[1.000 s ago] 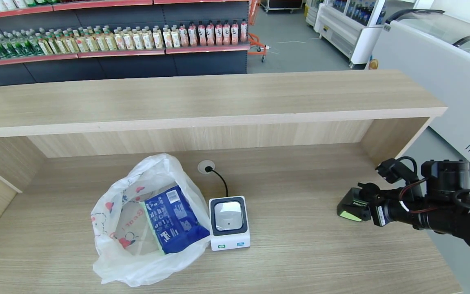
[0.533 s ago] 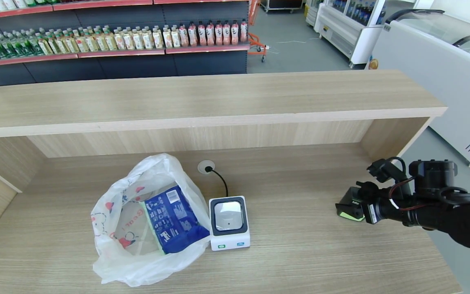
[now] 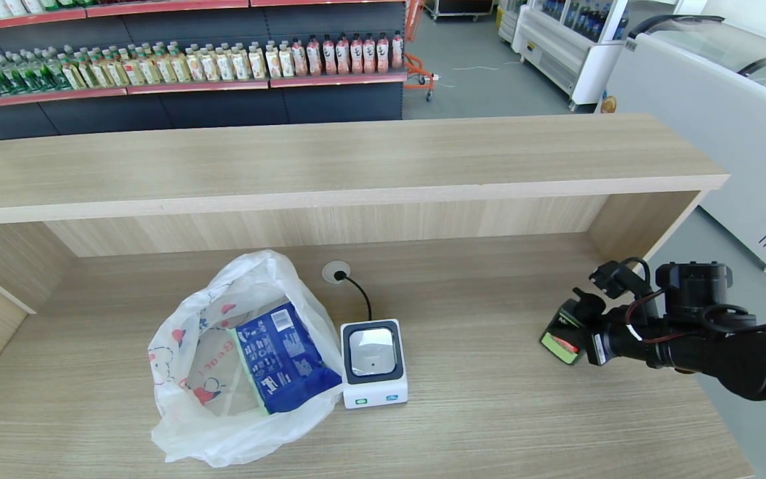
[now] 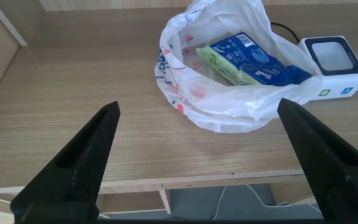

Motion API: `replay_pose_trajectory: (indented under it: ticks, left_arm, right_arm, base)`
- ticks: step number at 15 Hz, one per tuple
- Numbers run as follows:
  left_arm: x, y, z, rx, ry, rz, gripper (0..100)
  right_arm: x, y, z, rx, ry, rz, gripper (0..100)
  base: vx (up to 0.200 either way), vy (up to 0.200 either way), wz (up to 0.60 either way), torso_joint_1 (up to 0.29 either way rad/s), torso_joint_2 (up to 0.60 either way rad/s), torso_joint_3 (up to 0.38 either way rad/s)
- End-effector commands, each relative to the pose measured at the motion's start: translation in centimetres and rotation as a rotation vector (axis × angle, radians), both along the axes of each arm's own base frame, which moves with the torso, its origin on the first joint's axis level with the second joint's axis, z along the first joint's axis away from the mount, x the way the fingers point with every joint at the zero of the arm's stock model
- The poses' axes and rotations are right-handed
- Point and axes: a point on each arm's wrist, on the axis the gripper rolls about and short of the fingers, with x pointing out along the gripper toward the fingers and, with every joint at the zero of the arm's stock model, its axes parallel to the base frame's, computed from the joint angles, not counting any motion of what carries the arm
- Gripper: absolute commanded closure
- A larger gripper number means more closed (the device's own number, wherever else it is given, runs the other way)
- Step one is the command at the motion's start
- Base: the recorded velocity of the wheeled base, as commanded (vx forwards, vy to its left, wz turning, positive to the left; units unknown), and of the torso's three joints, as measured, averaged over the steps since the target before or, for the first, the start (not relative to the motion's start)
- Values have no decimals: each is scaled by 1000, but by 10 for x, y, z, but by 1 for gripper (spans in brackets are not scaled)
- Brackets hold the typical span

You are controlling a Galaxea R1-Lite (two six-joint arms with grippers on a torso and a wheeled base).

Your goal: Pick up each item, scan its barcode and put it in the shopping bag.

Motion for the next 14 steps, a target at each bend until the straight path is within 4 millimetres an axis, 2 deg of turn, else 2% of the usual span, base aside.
replay_pose_trajectory:
  ticks: [1, 6, 8, 10, 12, 14]
  left_arm:
    - [0, 0, 0, 0, 0, 1, 0]
    - [0, 0, 0, 0, 0, -1, 0]
    - [0, 0, 0, 0, 0, 1, 0]
    - [0, 0, 0, 0, 0, 1, 0]
    - [0, 0, 0, 0, 0, 1, 0]
    - [0, 0, 0, 0, 0, 1, 0]
  right_arm:
    - [1, 1, 0, 1, -4, 6, 100]
    - [-1, 1, 4, -2, -12, 7, 100]
    - [-8, 2, 15, -3, -36, 8, 100]
    - [-30, 1, 42, 30, -48, -11, 100]
    - [-51, 1, 59, 73, -45, -30, 100]
    - [-71, 11, 81, 145, -41, -26, 100]
  base:
    - [0, 0, 0, 0, 0, 0]
    - [0, 0, 0, 0, 0, 0]
    - [0, 0, 0, 0, 0, 0]
    - [0, 0, 0, 0, 0, 0]
    - [0, 0, 0, 0, 0, 0]
    - [0, 0, 0, 0, 0, 0]
